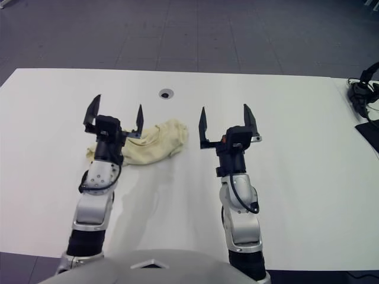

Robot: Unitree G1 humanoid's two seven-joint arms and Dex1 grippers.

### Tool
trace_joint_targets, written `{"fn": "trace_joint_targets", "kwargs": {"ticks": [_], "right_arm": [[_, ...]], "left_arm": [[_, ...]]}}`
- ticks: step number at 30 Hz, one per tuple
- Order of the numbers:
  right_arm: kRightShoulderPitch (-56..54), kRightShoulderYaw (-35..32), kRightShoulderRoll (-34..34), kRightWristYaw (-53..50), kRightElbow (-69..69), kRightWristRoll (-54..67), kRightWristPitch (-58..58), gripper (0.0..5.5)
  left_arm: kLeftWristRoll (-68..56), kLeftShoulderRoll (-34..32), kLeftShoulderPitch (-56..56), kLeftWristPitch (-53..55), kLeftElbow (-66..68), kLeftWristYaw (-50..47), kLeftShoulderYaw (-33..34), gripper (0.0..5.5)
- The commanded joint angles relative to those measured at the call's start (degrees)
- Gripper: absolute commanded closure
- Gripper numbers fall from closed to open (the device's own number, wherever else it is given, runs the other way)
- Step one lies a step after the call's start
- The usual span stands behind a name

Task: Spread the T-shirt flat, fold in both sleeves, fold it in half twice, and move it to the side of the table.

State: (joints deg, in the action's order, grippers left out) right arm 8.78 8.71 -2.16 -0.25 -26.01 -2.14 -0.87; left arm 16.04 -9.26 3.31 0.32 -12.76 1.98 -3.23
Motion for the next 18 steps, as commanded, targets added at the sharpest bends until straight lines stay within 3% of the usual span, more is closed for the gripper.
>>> {"fn": "trace_joint_targets", "kwargs": {"ticks": [1, 7, 11, 18], "right_arm": [[-0.7, 0.5, -1.0, -0.7, 0.0, -0.1, 0.2, 0.10], [-1.6, 1.4, -1.1, -0.7, 0.5, -0.6, -0.1, 0.10], [-1.2, 1.4, -0.7, -0.6, -0.2, -0.7, 0.2, 0.10], [-0.7, 1.7, -0.6, -0.7, -0.7, -1.3, 0.4, 0.10]], "left_arm": [[6.6, -11.9, 9.3, -0.6, 13.2, 3.7, 0.0, 0.13], [16.5, -22.2, 15.2, -6.3, 32.8, -2.4, -3.0, 0.13], [18.2, -21.2, 16.4, -8.2, 43.1, -4.7, -6.3, 0.13], [19.6, -21.5, 14.4, -12.9, 47.2, 0.1, -13.5, 0.13]]}}
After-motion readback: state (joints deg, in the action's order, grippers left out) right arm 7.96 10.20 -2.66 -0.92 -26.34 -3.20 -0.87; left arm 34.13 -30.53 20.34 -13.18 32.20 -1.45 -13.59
